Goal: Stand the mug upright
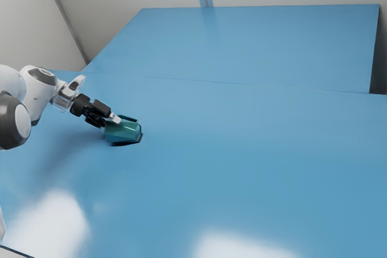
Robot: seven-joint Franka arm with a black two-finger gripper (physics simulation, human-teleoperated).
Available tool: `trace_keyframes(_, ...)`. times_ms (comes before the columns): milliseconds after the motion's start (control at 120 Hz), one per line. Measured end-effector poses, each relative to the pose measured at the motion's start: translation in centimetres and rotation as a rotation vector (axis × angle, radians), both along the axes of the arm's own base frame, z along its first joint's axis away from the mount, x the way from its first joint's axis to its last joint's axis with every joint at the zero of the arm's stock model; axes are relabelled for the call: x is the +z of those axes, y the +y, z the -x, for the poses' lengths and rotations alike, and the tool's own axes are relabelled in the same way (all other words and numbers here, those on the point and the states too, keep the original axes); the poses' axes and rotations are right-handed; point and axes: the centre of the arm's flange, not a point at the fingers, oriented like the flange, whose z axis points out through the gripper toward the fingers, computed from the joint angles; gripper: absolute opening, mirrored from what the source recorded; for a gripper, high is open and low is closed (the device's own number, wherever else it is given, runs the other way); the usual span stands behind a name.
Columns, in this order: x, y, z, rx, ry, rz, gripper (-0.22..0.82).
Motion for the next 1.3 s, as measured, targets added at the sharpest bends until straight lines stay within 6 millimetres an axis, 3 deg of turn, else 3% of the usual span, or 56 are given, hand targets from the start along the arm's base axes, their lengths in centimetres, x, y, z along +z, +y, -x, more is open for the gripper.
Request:
trace_keyframes(125,0.1,0.2,0.2,-0.007,-0.014,0.015,0.07)
trace_keyframes(242,0.2,-0.1,0.2,-0.020,-0.025,0.024,-0.04)
trace_keyframes(533,2.6,-2.6,-1.0,-0.065,-0.084,0.043,-0.15)
trace_keyframes(675,5.0,-4.4,-1.6,-0.098,-0.121,0.034,-0.17)
trace_keyframes(808,7.4,-6.9,-2.4,-0.150,-0.152,-0.001,-0.18)
trace_keyframes(950,9.7,-11.4,-3.8,-0.260,-0.167,-0.148,-0.18)
trace_keyframes(1300,11.4,-19.2,-7.1,-0.511,-0.236,-0.647,-0.18)
